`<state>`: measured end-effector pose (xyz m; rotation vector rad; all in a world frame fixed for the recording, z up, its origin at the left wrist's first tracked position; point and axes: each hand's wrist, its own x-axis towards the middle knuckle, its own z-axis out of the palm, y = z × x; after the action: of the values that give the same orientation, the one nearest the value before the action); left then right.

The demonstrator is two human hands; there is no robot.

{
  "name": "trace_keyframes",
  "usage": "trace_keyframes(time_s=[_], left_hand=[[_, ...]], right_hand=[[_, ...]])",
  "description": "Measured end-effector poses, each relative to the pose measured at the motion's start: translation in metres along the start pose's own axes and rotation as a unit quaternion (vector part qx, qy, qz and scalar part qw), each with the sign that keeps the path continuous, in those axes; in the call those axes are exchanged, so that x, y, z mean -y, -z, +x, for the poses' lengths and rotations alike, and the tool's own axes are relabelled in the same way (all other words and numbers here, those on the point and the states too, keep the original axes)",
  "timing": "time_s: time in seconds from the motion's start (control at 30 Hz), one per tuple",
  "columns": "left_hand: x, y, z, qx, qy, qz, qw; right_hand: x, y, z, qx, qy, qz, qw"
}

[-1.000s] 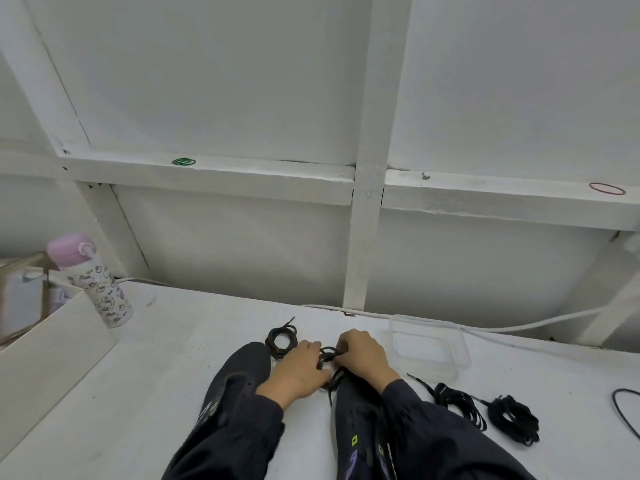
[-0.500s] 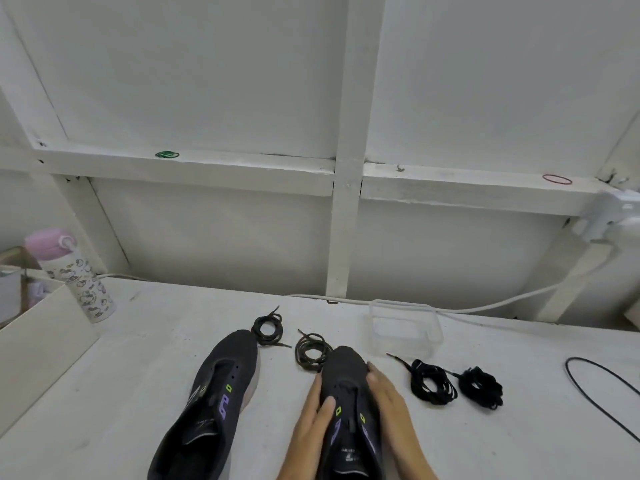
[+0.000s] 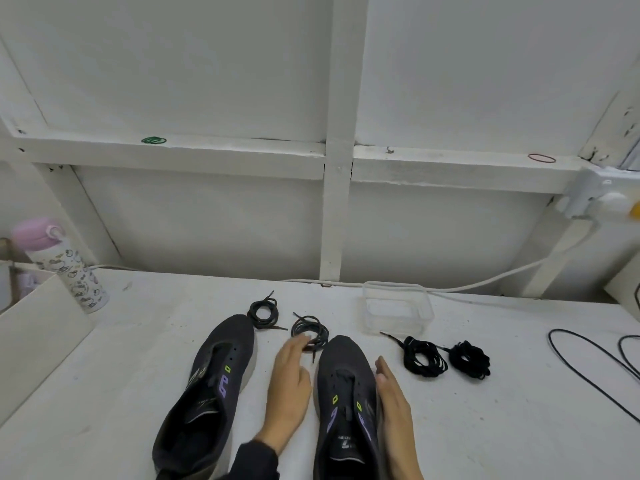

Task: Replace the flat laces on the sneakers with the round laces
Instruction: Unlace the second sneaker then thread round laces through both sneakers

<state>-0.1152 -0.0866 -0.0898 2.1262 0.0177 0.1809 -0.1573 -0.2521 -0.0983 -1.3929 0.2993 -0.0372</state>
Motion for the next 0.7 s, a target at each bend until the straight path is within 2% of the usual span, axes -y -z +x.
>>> trace_keyframes(time_s=[0.07,0.13,0.23,0.3,0.37,0.43,0.57,0.7], left_hand=[[0.007,-0.002,0.023,0.03,-0.015,0.145,0.989],[0.011,-0.006,0.038,0.057,-0.021,0.271,0.961],[0.012,-0.008,0.047,0.036,-0.03,0.329,0.943],[0.013,-0.008,0.048,0.012,-0.042,0.287,0.957],[0.009,-0.004,0.045,-0.013,-0.051,0.177,0.983],[-0.004,0.001,0.038,0.002,-0.052,0.049,0.997],[-0.031,0.011,0.014,0.033,-0.107,-0.087,0.99],[-0.053,0.016,-0.001,0.044,-0.104,-0.17,0.979]], right_hand=[[0.001,0.0,-0.002,-0.011,0.004,-0.003,1.0],[0.004,0.0,-0.004,-0.016,0.001,-0.009,1.0],[0.006,0.004,-0.003,-0.012,0.0,-0.018,1.0],[0.012,0.008,0.0,-0.002,0.0,-0.029,1.0],[0.019,0.011,0.003,0.008,0.004,-0.042,0.999],[0.029,0.01,0.007,0.003,0.021,-0.052,0.998],[0.055,0.001,0.02,0.018,0.086,-0.094,0.992],[0.078,-0.005,0.026,0.151,0.115,-0.14,0.972]])
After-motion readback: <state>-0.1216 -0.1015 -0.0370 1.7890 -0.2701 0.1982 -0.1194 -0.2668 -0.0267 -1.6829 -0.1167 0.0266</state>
